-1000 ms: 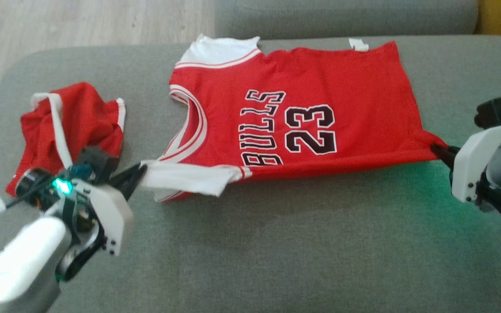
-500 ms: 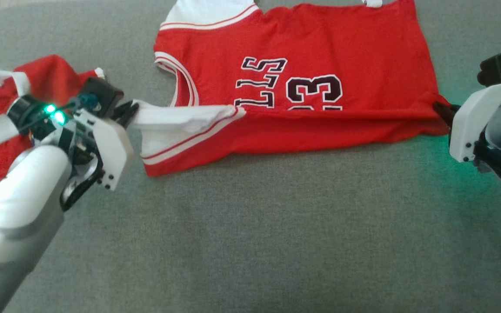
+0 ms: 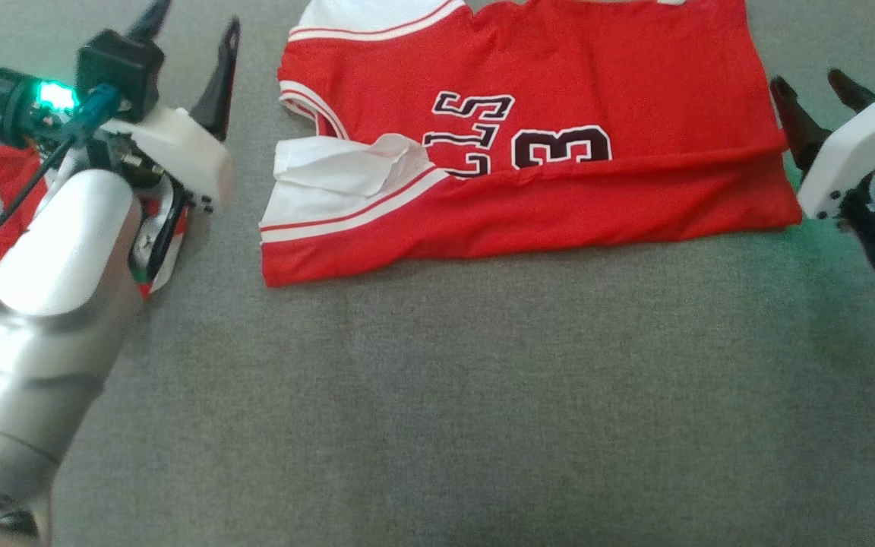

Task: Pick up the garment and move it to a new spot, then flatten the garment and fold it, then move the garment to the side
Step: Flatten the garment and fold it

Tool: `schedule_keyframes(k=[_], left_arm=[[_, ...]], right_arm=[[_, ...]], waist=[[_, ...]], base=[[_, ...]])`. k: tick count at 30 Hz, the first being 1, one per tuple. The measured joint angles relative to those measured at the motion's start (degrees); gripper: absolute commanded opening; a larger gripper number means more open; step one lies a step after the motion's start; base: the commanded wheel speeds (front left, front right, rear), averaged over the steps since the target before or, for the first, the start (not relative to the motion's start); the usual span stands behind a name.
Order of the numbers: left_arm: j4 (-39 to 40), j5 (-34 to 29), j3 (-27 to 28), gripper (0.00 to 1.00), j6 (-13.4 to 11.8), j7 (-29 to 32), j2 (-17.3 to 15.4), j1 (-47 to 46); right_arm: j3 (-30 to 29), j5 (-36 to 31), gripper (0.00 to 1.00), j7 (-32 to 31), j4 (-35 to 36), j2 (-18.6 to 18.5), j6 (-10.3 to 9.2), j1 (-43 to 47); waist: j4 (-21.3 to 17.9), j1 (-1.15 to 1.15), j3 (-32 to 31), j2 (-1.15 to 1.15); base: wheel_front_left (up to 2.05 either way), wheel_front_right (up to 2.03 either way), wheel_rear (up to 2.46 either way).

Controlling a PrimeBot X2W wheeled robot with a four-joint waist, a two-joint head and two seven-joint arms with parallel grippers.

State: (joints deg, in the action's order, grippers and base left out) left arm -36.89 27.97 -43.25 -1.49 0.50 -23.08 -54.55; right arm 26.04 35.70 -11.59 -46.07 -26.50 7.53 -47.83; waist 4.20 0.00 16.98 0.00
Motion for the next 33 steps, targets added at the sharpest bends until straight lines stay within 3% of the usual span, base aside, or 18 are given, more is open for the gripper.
schedule_keyframes(k=[6,11,14,18,25,33], left_arm=[[-0.6,2.8,5.2,1.00,-4.1,-12.8,3.6,0.7],[5.6,3.3,9.7,1.00,-6.0,-15.0,4.8,6.6],[13.2,2.8,13.8,1.00,-7.2,-15.1,5.7,12.8],[21.3,0.2,18.8,1.00,-7.5,-15.2,8.7,23.8],[21.2,-3.7,21.4,1.00,-6.4,-15.2,14.0,35.5],[18.4,-7.7,25.8,1.00,-4.4,-15.2,17.1,39.1]], right_arm=[[-5.4,-1.5,1.00,14.6,-0.1,3.7,0.00,1.8],[-12.6,-1.8,1.00,24.3,1.9,7.6,0.00,7.1],[-17.4,-4.6,1.00,25.7,5.7,10.3,0.00,12.1],[-26.6,-12.1,1.00,26.0,17.5,14.3,0.00,22.3],[-33.1,-21.4,1.00,26.0,28.4,22.2,0.00,36.6],[-33.1,-20.9,1.00,26.0,32.3,23.7,0.00,40.3]], waist=[[0.5,0.00,-3.0,0.00],[0.8,-0.01,-6.3,0.00],[0.8,-0.01,-8.2,0.00],[1.3,-0.02,-9.8,0.00],[1.6,-0.01,-10.1,0.00],[0.3,0.00,-8.5,0.00]], base=[[0.00,0.00,0.00],[0.00,0.00,0.00],[0.00,0.00,0.00],[0.00,0.00,0.00],[0.00,0.00,0.00],[0.00,0.00,0.00]])
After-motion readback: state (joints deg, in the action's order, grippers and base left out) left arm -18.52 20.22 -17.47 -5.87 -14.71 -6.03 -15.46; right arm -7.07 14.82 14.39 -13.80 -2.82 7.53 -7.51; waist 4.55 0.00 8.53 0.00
